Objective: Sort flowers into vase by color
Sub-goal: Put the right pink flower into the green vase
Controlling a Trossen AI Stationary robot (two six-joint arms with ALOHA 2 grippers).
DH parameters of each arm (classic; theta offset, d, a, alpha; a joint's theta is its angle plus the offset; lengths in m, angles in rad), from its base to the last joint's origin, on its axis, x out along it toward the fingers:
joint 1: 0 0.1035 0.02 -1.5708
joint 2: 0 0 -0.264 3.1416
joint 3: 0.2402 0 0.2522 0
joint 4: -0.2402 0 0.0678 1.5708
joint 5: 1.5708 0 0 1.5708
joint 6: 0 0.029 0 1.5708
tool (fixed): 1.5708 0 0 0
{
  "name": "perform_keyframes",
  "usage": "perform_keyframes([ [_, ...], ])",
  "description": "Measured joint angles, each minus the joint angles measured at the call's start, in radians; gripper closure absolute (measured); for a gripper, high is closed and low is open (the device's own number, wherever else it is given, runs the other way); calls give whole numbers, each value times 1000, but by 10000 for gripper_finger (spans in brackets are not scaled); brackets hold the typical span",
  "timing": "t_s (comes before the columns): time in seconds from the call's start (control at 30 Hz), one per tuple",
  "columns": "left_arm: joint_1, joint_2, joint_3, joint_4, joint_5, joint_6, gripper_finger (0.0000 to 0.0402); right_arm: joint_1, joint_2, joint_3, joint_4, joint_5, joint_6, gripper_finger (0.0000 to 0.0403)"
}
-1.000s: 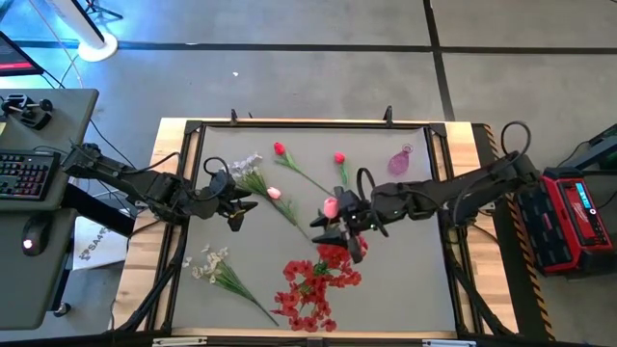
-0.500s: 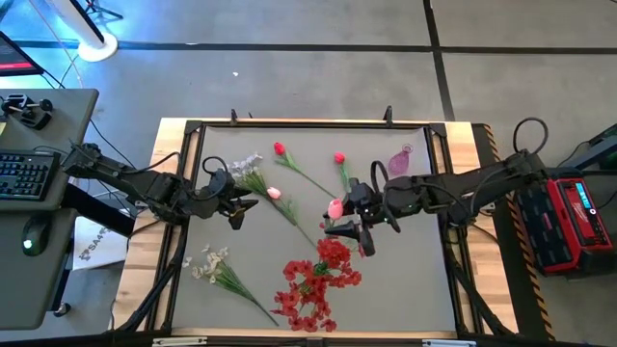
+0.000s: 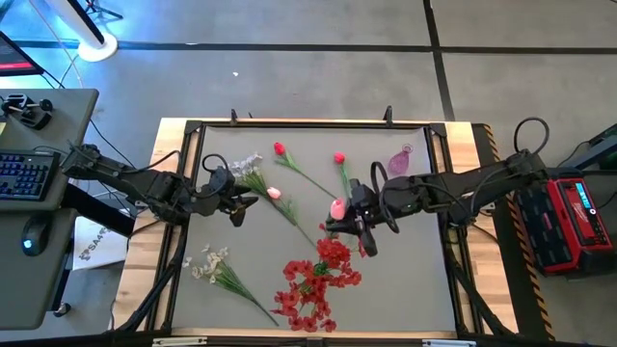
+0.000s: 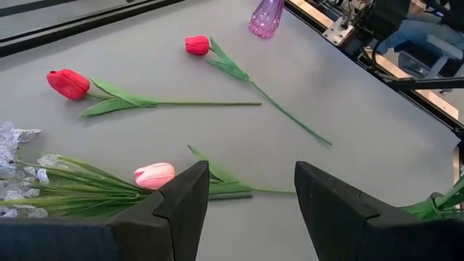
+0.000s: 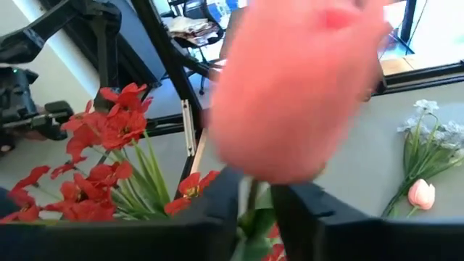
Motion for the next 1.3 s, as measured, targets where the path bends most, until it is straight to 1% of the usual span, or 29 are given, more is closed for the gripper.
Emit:
perform_keyframes([
  [0.03, 0, 0, 0, 0, 0, 0, 208, 0, 0, 0, 0, -5, -5, 376],
  [0.07, 0, 0, 0, 0, 0, 0, 208, 0, 0, 0, 0, -13, -17, 389],
  [0.1, 0, 0, 0, 0, 0, 0, 208, 0, 0, 0, 2, -19, -23, 394],
  [0.2, 0, 0, 0, 0, -2, 0, 208, 1, 0, 0, 4, -29, -32, 390],
  [0.3, 0, 0, 0, 0, -24, 1, 208, 0, 6, 0, 13, -42, -56, 399],
  [0.4, 7, 0, 0, 0, -42, 1, 208, 0, 15, 0, 25, -67, -58, 399],
  [0.5, 19, 0, 0, 0, -42, 1, 208, 1, 33, 0, 36, -90, -77, 401],
  [0.7, 39, 0, 0, 2, -42, 1, 208, 1, 89, 0, 49, -174, -88, 402],
  [0.9, 39, 0, 0, 4, -41, 1, 208, 1, 117, 0, 49, -213, -102, 402],
  [1.03, 39, 0, 0, 4, -41, 0, 208, 1, 118, 0, 50, -217, -106, 402],
  [1.1, 39, 0, 0, 4, -41, 1, 208, 1, 118, 0, 58, -218, -101, 398],
  [1.17, 39, 0, 0, 4, -41, -5, 208, 1, 115, 0, 85, -221, -63, 384],
  [1.23, 39, 0, 0, 5, -40, -17, 208, -8, 105, 0, 99, -232, 1, 360],
  [1.3, 39, 1, 0, 7, -41, -17, 208, -16, 93, 0, 101, -254, 65, 325],
])
